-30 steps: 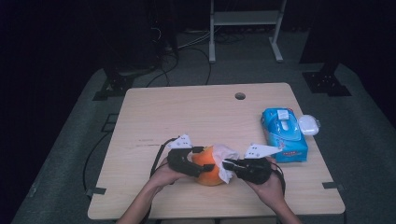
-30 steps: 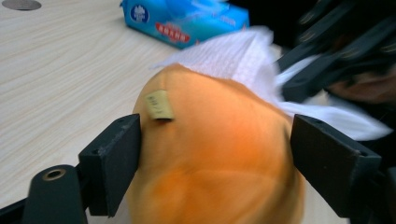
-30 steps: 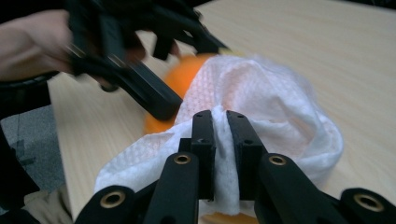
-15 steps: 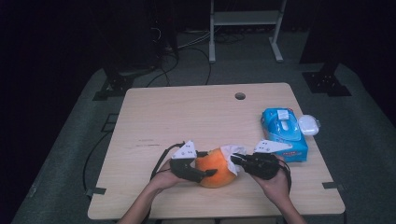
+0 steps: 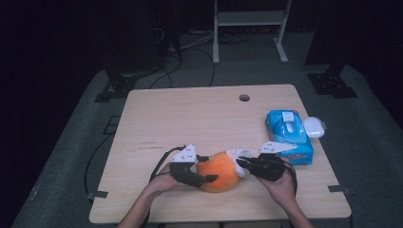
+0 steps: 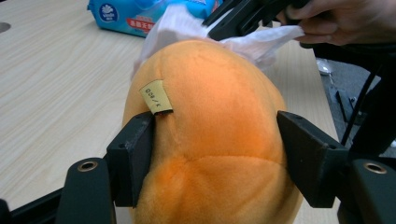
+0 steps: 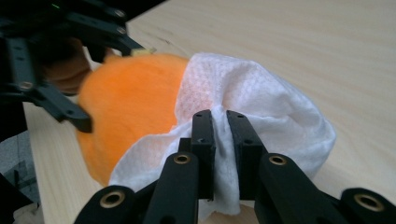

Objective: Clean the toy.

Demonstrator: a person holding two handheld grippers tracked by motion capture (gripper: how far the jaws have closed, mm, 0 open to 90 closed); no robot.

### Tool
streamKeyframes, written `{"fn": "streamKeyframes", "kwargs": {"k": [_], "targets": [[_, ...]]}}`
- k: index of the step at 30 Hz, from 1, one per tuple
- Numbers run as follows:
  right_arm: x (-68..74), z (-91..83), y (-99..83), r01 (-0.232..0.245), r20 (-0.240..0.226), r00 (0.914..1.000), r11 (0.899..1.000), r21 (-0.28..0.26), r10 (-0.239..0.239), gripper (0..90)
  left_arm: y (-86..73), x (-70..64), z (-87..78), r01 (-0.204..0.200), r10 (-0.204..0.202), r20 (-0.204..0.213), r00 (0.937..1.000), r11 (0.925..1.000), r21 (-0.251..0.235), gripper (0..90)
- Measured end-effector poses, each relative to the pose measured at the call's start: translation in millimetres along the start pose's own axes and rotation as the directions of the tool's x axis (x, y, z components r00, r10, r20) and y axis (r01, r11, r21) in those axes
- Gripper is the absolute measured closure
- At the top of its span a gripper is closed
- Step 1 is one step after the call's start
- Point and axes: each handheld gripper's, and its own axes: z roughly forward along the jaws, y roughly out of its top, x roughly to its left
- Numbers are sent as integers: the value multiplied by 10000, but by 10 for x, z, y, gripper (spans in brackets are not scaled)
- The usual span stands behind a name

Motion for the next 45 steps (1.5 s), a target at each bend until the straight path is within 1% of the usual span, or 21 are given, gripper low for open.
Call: {"fn": "streamKeyframes", "kwargs": {"k": [2, 5, 8, 11, 14, 16, 17, 18, 20, 22, 24, 25, 27, 28, 30, 33, 34, 38, 41, 43, 45], "targets": [[-40, 11, -19, -155, 227, 9996, 9995, 278, 149, 812, 12, -24, 15, -103, 103, -2, 9999, 9999, 31, 309], [-20, -31, 7, -168, 360, 9992, 9998, 130, 163, 812, 30, -62, 14, -623, 621, 150, 9980, 9980, 101, 308], [74, -85, 80, 127, 84, 9999, 9995, -287, -124, 812, 34, -92, 16, -879, 876, 240, 9959, 9961, 121, 302], [65, -41, 50, 150, 45, 9999, 9999, -48, -150, 813, 88, -89, 0, -978, 972, 195, 9951, 9947, 324, 245], [48, -24, -8, 45, 36, 10000, 9999, 164, -46, 815, 133, -31, 8, -35, 51, -189, 9998, 9968, 798, 120], [80, -37, -14, 107, 16, 9999, 9997, 207, -107, 815, 112, 24, 58, 1072, -1041, -317, 9941, 9870, 1197, 87], [97, -40, -17, 144, 29, 9999, 9997, 189, -144, 815, 93, 40, 81, 1386, -1396, -22, 9902, 9816, 1316, 89], [105, -43, -19, 32, -66, 10000, 9999, 160, -31, 815, 77, 27, 91, 1230, -1257, 146, 9920, 9848, 1228, 124], [118, -54, -14, 45, -79, 10000, 9998, 169, -44, 816, 97, -5, 71, 767, -774, 29, 9970, 9914, 1062, 219], [115, -89, 12, -44, -58, 10000, 10000, 26, 45, 816, 143, -48, 38, -147, 171, -326, 9993, 9974, 704, 290], [126, -144, 54, 121, 47, 9999, 9998, -141, -120, 816, 179, -104, 34, -1192, 1244, -958, 9876, 9911, 585, 320], [137, -167, 72, 145, -68, 9999, 9994, -307, -147, 816, 191, -116, 50, -1402, 1476, -1085, 9831, 9874, 730, 319], [195, -179, 111, 256, -605, 9977, 9979, -587, -292, 816, 179, -130, 107, -1713, 1815, -848, 9797, 9785, 1147, 300], [240, -162, 129, 482, -566, 9971, 9970, -610, -516, 815, 165, -142, 119, -1839, 1918, -667, 9792, 9769, 1085, 291], [294, -106, 135, 826, -346, 9959, 9956, -437, -841, 812, 167, -144, 114, -1703, 1788, -630, 9819, 9779, 1214, 242], [255, -52, 82, 550, -377, 9977, 9977, -393, -565, 815, 189, -119, 99, -877, 944, -652, 9934, 9913, 984, 148], [261, -48, 72, 547, -380, 9977, 9977, -408, -563, 816, 186, -128, 102, -959, 1023, -646, 9927, 9908, 958, 155], [284, -86, 90, 867, -159, 9961, 9956, -347, -873, 817, 160, -161, 95, -1460, 1533, -709, 9856, 9844, 984, 320], [135, -106, 68, 521, 184, 9985, 9983, -278, -516, 816, 129, -157, 74, -1715, 1773, -475, 9830, 9795, 1054, 331], [-5, -96, 15, -39, 319, 9995, 9998, -169, 44, 815, 104, -138, 55, -1798, 1838, -297, 9825, 9783, 1031, 327], [-59, -87, -22, -350, 172, 9992, 9992, -177, 353, 816, 114, -105, 45, -1490, 1531, -330, 9877, 9833, 1044, 285]]}}
